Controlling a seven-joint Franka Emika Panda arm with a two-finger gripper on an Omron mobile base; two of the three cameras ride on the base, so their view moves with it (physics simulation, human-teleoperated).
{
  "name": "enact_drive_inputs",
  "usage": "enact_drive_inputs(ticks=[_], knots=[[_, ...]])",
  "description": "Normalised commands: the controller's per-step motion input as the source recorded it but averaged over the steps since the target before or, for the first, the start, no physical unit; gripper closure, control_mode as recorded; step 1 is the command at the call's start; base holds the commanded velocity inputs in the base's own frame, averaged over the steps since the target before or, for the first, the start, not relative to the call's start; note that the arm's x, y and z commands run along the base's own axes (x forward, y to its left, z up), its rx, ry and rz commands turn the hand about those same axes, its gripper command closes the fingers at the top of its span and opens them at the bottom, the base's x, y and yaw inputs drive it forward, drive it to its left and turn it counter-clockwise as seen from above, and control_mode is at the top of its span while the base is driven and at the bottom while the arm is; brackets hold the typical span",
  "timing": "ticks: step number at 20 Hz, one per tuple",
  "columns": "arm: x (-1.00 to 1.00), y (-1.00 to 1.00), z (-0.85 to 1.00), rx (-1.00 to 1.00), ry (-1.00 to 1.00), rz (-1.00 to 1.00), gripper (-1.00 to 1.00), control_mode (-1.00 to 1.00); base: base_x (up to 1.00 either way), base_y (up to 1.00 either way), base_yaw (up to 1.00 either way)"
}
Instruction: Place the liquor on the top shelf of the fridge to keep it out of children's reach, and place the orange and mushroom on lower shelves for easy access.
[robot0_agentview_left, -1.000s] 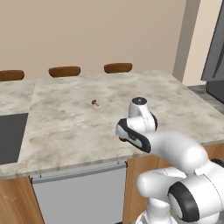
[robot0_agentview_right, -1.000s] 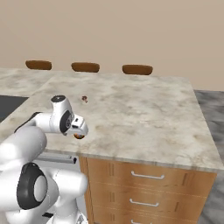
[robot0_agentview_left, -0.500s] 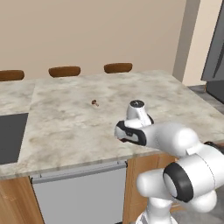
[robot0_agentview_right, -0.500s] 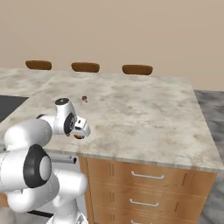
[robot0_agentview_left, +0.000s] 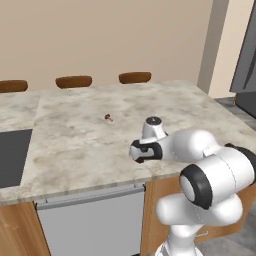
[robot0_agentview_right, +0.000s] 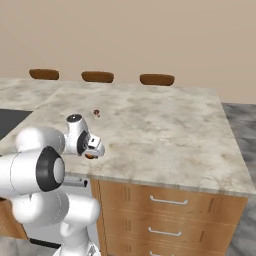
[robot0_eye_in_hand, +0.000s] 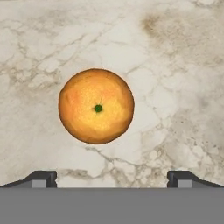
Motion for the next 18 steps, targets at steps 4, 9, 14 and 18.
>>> enact_drive_inputs(ticks=[4,9,14,18], knots=[[0.26,0.11,-0.17,0.00,0.00,0.00,-1.00,-1.00,0.00,0.00,0.00],[0.27,0.03,-0.12,0.00,0.00,0.00,-1.00,-1.00,0.00,0.00,0.00],[0.27,0.00,-0.10,0.00,0.00,0.00,-1.00,-1.00,0.00,0.00,0.00],[0.25,0.00,-0.12,0.00,0.00,0.00,-1.00,-1.00,0.00,0.00,0.00]])
